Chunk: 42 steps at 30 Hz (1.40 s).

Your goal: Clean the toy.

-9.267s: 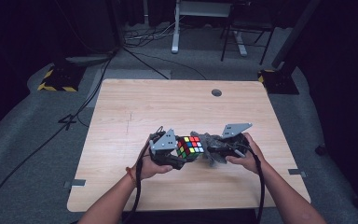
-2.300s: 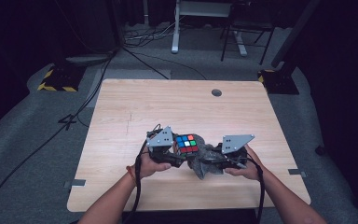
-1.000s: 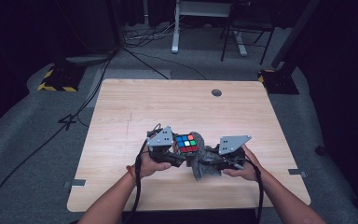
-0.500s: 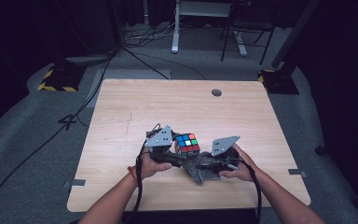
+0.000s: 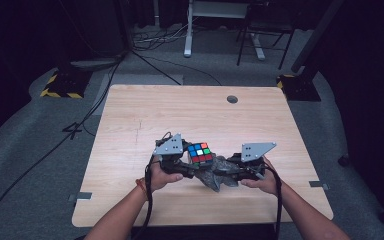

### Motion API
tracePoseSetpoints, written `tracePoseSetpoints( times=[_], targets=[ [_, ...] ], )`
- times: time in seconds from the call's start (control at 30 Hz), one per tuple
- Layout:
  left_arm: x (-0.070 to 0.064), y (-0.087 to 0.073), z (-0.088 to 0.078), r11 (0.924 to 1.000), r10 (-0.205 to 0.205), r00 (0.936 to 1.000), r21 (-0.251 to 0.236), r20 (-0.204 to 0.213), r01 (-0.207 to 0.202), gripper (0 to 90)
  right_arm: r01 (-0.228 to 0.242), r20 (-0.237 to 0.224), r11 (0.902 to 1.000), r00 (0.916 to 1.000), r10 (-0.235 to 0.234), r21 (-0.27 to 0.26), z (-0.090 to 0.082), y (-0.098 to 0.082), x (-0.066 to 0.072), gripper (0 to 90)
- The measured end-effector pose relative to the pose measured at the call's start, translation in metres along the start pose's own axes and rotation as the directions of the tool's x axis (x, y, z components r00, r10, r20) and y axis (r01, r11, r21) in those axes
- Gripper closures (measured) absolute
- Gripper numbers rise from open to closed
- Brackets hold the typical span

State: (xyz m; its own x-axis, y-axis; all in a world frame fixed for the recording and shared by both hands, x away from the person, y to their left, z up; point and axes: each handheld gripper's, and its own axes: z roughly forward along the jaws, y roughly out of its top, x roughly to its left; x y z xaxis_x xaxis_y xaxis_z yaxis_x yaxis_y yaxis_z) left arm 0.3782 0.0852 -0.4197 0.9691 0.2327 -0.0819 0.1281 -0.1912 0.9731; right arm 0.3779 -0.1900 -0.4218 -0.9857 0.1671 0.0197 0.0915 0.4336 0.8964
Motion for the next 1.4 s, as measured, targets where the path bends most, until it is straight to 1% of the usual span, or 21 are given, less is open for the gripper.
tracePoseSetpoints(
  times=[0.07, 0.13, 0.2, 0.27, 0.4, 0.43, 0.57, 0.73, 0.77, 0.83, 0.9, 0.93, 0.97, 1.0, 1.07, 1.13, 1.2, 1.23, 1.3, 1.37, 1.4],
  targets=[
    [0.000, -0.001, 0.001, 0.9998, 0.006, 1.0000, 0.017, -0.002, -0.005, 31.9, 0.004, 0.006, 0.9998, 1.0000, -0.004, -0.020, -0.003, 0.002, 0.000, 69.2],
    [-0.001, -0.001, 0.001, 0.9999, 0.002, 1.0000, 0.015, -0.002, -0.002, 32.5, -0.010, -0.003, 0.9990, 0.9999, 0.010, -0.044, -0.007, 0.003, -0.002, 69.2],
    [-0.002, 0.001, 0.002, 0.9992, 0.022, 0.9998, 0.034, -0.003, -0.022, 32.6, 0.005, 0.010, 0.9994, 0.9999, -0.004, -0.036, -0.009, 0.004, -0.002, 69.2],
    [-0.002, 0.001, 0.002, 0.9991, 0.022, 0.9997, 0.036, -0.003, -0.022, 32.5, 0.009, 0.011, 0.9992, 0.9999, -0.008, -0.038, -0.011, 0.004, -0.001, 69.2],
    [-0.001, 0.000, 0.002, 0.9979, 0.024, 0.9997, 0.059, 0.005, -0.025, 32.5, 0.008, 0.014, 0.9989, 0.9999, -0.008, -0.046, -0.013, 0.004, -0.002, 69.2],
    [0.000, 0.000, 0.003, 0.9969, 0.034, 0.9994, 0.072, 0.001, -0.034, 32.4, 0.009, 0.016, 0.9989, 0.9998, -0.008, -0.046, -0.013, 0.004, -0.002, 69.2],
    [0.001, -0.001, 0.003, 0.9953, 0.035, 0.9994, 0.090, 0.000, -0.035, 32.4, 0.009, 0.025, 0.9989, 0.9997, -0.008, -0.046, -0.016, 0.004, -0.003, 69.2],
    [0.001, -0.001, 0.004, 0.9895, 0.057, 0.9983, 0.134, -0.009, -0.055, 32.8, 0.008, 0.031, 0.9995, 0.9995, -0.007, -0.031, -0.015, 0.002, -0.004, 69.2],
    [0.000, -0.001, 0.005, 0.9880, 0.063, 0.9978, 0.143, -0.021, -0.059, 33.0, 0.010, 0.032, 0.9995, 0.9994, -0.010, -0.028, -0.015, 0.002, -0.004, 69.2],
    [0.001, -0.002, 0.004, 0.9906, 0.050, 0.9985, 0.129, -0.022, -0.046, 33.3, 0.006, 0.033, 0.9998, 0.9994, -0.006, -0.020, -0.014, 0.000, -0.006, 69.1],
    [0.002, -0.002, 0.004, 0.9940, 0.030, 0.9991, 0.106, -0.031, -0.027, 33.4, -0.012, 0.029, 0.9992, 0.9995, 0.013, -0.038, -0.015, 0.000, -0.007, 69.1],
    [0.003, -0.003, 0.003, 0.9953, 0.021, 0.9995, 0.095, -0.022, -0.019, 33.4, -0.011, 0.038, 0.9988, 0.9992, 0.013, -0.048, -0.017, 0.000, -0.008, 69.1],
    [0.004, -0.003, 0.003, 0.9963, 0.011, 0.9999, 0.086, -0.012, -0.010, 33.4, -0.016, 0.032, 0.9979, 0.9993, 0.018, -0.063, -0.018, 0.000, -0.008, 69.0],
    [0.003, -0.003, 0.003, 0.9964, 0.013, 0.9998, 0.084, -0.018, -0.011, 33.4, -0.011, 0.029, 0.9973, 0.9995, 0.014, -0.073, -0.019, 0.001, -0.007, 69.0],
    [0.004, -0.003, 0.003, 0.9965, 0.016, 0.9998, 0.083, -0.008, -0.015, 33.3, 0.008, 0.051, 0.9977, 0.9987, -0.005, -0.067, -0.020, 0.004, -0.005, 69.0],
    [0.002, -0.002, 0.002, 0.9961, 0.029, 0.9995, 0.084, -0.016, -0.028, 33.3, 0.024, 0.062, 0.9975, 0.9979, -0.020, -0.066, -0.024, 0.006, -0.004, 69.1],
    [0.002, -0.001, 0.002, 0.9962, 0.032, 0.9993, 0.081, -0.019, -0.031, 33.4, 0.019, 0.071, 0.9971, 0.9974, -0.014, -0.073, -0.027, 0.007, -0.004, 69.1],
    [0.000, 0.000, 0.002, 0.9953, 0.042, 0.9988, 0.088, -0.023, -0.040, 33.4, 0.026, 0.078, 0.9980, 0.9967, -0.022, -0.058, -0.025, 0.007, -0.003, 69.1],
    [-0.001, 0.000, 0.003, 0.9970, 0.035, 0.9993, 0.069, -0.015, -0.034, 33.4, 0.033, 0.063, 0.9992, 0.9975, -0.032, -0.023, -0.020, 0.005, -0.001, 69.1],
    [-0.005, 0.002, 0.005, 0.9972, 0.044, 0.9989, 0.062, -0.018, -0.043, 33.5, 0.039, 0.057, 0.9992, 0.9976, -0.040, 0.004, -0.011, 0.004, 0.002, 69.1],
    [-0.006, 0.003, 0.005, 0.9975, 0.045, 0.9989, 0.054, -0.010, -0.045, 33.5, 0.036, 0.044, 0.9993, 0.9984, -0.036, 0.010, -0.007, 0.003, 0.003, 69.1]
  ],
)
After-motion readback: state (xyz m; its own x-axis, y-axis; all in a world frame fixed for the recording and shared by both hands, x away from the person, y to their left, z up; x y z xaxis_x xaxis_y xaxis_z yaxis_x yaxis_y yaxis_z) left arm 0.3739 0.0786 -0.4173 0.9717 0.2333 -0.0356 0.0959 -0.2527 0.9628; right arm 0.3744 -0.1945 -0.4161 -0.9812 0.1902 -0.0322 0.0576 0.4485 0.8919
